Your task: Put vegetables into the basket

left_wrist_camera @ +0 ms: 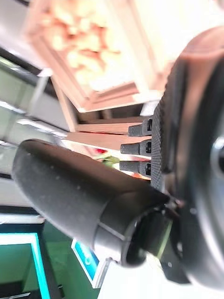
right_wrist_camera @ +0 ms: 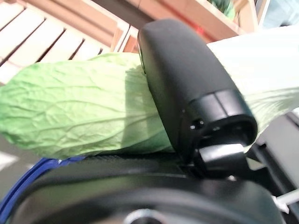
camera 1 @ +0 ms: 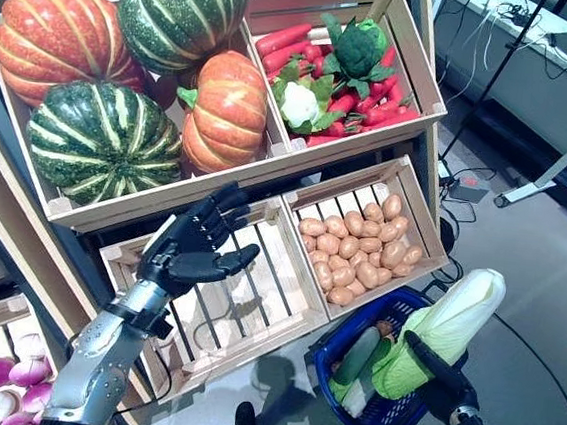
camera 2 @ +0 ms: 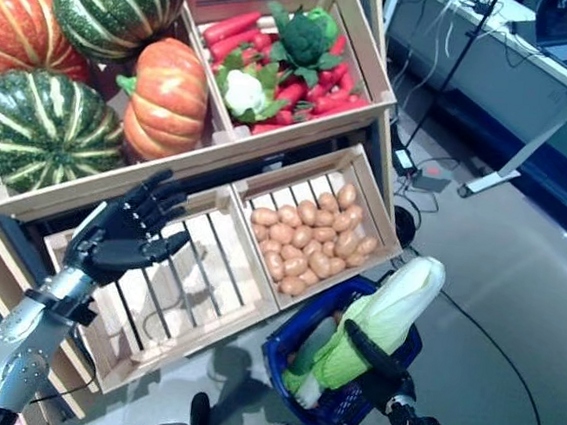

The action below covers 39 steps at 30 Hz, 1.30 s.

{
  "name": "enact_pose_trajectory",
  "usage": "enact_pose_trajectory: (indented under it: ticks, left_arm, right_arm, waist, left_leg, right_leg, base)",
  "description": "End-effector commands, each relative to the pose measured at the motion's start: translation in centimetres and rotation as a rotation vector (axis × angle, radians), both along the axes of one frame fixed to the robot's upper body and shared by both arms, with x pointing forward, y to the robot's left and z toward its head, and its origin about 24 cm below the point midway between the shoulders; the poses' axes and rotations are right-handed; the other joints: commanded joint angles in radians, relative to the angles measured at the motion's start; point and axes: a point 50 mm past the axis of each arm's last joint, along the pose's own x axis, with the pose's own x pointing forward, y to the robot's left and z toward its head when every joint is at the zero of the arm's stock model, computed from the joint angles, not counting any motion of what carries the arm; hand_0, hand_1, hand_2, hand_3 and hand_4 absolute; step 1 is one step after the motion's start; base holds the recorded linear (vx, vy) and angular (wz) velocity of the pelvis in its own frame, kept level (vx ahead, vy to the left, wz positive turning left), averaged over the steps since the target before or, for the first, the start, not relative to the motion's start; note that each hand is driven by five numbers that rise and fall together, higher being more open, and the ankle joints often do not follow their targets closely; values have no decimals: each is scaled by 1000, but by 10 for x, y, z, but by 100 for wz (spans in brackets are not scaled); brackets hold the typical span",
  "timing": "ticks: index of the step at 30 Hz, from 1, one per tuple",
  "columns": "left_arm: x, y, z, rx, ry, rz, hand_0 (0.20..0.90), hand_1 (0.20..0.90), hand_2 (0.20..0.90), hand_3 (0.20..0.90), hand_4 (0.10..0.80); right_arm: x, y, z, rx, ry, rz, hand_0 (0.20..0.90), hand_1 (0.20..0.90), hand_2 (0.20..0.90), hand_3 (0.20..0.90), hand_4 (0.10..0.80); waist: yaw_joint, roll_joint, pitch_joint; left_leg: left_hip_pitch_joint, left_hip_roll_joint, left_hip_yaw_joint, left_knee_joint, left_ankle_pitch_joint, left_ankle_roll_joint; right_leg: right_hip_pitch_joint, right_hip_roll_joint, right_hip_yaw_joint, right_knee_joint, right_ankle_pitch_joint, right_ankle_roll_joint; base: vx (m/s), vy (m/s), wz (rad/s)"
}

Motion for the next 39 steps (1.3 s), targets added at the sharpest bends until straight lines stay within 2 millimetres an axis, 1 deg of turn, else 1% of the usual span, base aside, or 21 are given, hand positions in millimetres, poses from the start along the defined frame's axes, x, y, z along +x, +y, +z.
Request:
enact_pose_trajectory:
  ticks: [1,2,3,5,7,9,10,11,13,16,17,18,22,24,25,27,30,32,34,37,39]
  left_arm:
    - [8,17,64,45,-381,130,900,900,900,900,800]
    - [9,18,68,49,-406,147,900,900,900,900,800]
    - [12,19,83,57,-485,200,900,900,900,900,800]
    - [13,19,93,53,-543,232,900,900,900,900,800]
    - [17,16,107,52,-625,271,900,900,900,900,800]
    - [20,11,115,47,-668,291,900,900,900,900,800]
    - [22,9,123,22,-705,297,900,900,900,900,800]
    - [23,8,126,7,-719,293,900,900,900,900,800]
    - [23,4,130,-25,-743,290,900,900,900,900,800]
    - [26,-3,133,-45,-758,285,900,900,900,900,800]
    - [29,-10,140,-86,-781,283,900,900,900,900,800]
    - [30,-11,140,-99,-786,277,900,900,900,900,800]
    - [32,-23,142,-107,-802,259,900,900,900,900,800]
    - [34,-26,144,-113,-799,253,900,900,900,900,800]
    - [36,-29,146,-105,-797,232,900,900,900,900,800]
    - [39,-32,148,-97,-792,220,900,900,900,900,800]
    - [42,-36,152,-99,-784,219,900,900,900,900,800]
    - [42,-37,153,-98,-781,214,900,900,900,900,800]
    - [43,-40,153,-91,-770,202,900,900,900,900,800]
    - [43,-40,155,-88,-767,185,900,900,900,900,800]
    - [43,-41,155,-86,-759,171,900,900,900,900,800]
  right_arm:
    - [56,-30,51,-11,-311,-216,300,300,300,300,400]
    - [60,-31,52,-5,-320,-235,300,300,300,300,400]
    - [73,-35,60,3,-356,-290,300,300,300,300,400]
    - [83,-37,65,32,-373,-354,300,300,300,300,400]
    - [97,-46,73,65,-388,-438,300,300,300,300,400]
    - [105,-49,77,71,-390,-479,300,300,300,300,400]
    - [111,-52,79,83,-379,-528,300,300,300,300,400]
    - [113,-53,79,87,-368,-551,300,300,300,300,400]
    - [116,-52,78,103,-343,-584,300,300,300,300,400]
    - [123,-47,78,113,-337,-591,300,300,300,300,400]
    - [133,-44,83,127,-341,-605,300,300,300,300,400]
    - [136,-44,86,127,-346,-603,300,300,300,300,400]
    - [150,-36,96,130,-353,-604,300,300,300,300,400]
    - [153,-38,99,103,-326,-612,300,300,300,300,400]
    - [157,-41,100,73,-285,-616,300,300,300,300,400]
    - [160,-43,102,54,-251,-628,300,300,300,300,400]
    - [165,-46,105,42,-186,-638,300,300,300,300,400]
    - [166,-46,102,26,-148,-621,300,300,300,300,400]
    - [167,-45,99,-1,-115,-584,300,300,300,300,400]
    - [168,-46,98,-20,-101,-564,300,300,300,300,400]
    - [169,-46,97,-85,-74,-524,300,300,300,300,400]
  waist:
    - [0,13,39]
    - [2,15,55]
    - [9,21,109]
    - [13,27,147]
    - [25,36,212]
    - [32,40,247]
    - [41,38,279]
    - [44,41,292]
    - [51,43,316]
    - [56,43,338]
    - [66,46,375]
    - [68,46,376]
    - [74,43,376]
    - [78,42,376]
    - [84,45,376]
    - [88,48,376]
    - [91,55,376]
    - [94,65,376]
    - [100,73,376]
    - [106,78,376]
    - [111,84,376]
  left_leg:
    - [-12,47,-16,53,-100,-45]
    - [-27,46,-20,63,-99,-46]
    - [-81,42,-34,97,-94,-52]
    - [-120,41,-41,126,-93,-55]
    - [-207,49,-50,222,-99,-66]
    - [-267,52,-60,299,-109,-75]
    - [-337,58,-72,385,-123,-82]
    - [-366,63,-79,429,-141,-85]
    - [-416,67,-84,491,-159,-82]
    - [-463,62,-84,536,-167,-72]
    - [-541,55,-87,605,-170,-64]
    - [-568,50,-90,623,-179,-58]
    - [-702,48,-92,714,-215,-29]
    - [-738,44,-103,758,-248,-25]
    - [-782,38,-107,793,-262,-13]
    - [-822,32,-110,816,-264,-6]
    - [-889,24,-111,870,-280,2]
    - [-933,19,-112,908,-291,12]
    - [-975,13,-120,954,-301,16]
    - [-999,7,-122,979,-309,19]
    - [-1017,4,-122,1001,-312,21]
  right_leg:
    - [-156,-5,-11,122,34,-10]
    - [-168,-4,-11,128,33,-13]
    - [-205,1,-15,154,28,-23]
    - [-235,8,-16,177,22,-34]
    - [-300,15,-24,252,7,-55]
    - [-339,12,-31,307,-4,-67]
    - [-367,3,-41,355,-15,-79]
    - [-383,2,-45,388,-32,-84]
    - [-418,-3,-51,444,-53,-96]
    - [-459,-8,-59,487,-61,-103]
    - [-532,-25,-73,558,-71,-111]
    - [-563,-31,-77,584,-75,-111]
    - [-732,-65,-74,713,-88,-110]
    - [-781,-77,-60,770,-112,-99]
    - [-840,-92,-53,824,-121,-95]
    - [-887,-102,-49,867,-124,-93]
    - [-957,-109,-37,921,-127,-90]
    - [-1007,-113,-34,969,-132,-92]
    - [-1050,-123,-36,1023,-138,-92]
    - [-1073,-130,-37,1049,-142,-90]
    - [-1092,-135,-39,1072,-141,-89]
  base:
    - [-225,-80,9]
    - [-333,-109,18]
    - [-340,-108,23]
    - [-297,-104,21]
    - [-289,-118,15]
    - [-207,-110,9]
    - [-144,-102,15]
    - [-121,-98,18]
    - [-75,-54,20]
    - [-88,-31,7]
    - [-157,-29,0]
    - [-174,-24,4]
    - [-56,-7,9]
    - [36,-17,4]
    - [0,0,0]
    - [-20,-2,6]
    - [-21,-10,10]
    - [-7,-1,6]
    - [6,-15,5]
    - [4,-21,7]
    - [23,-13,6]
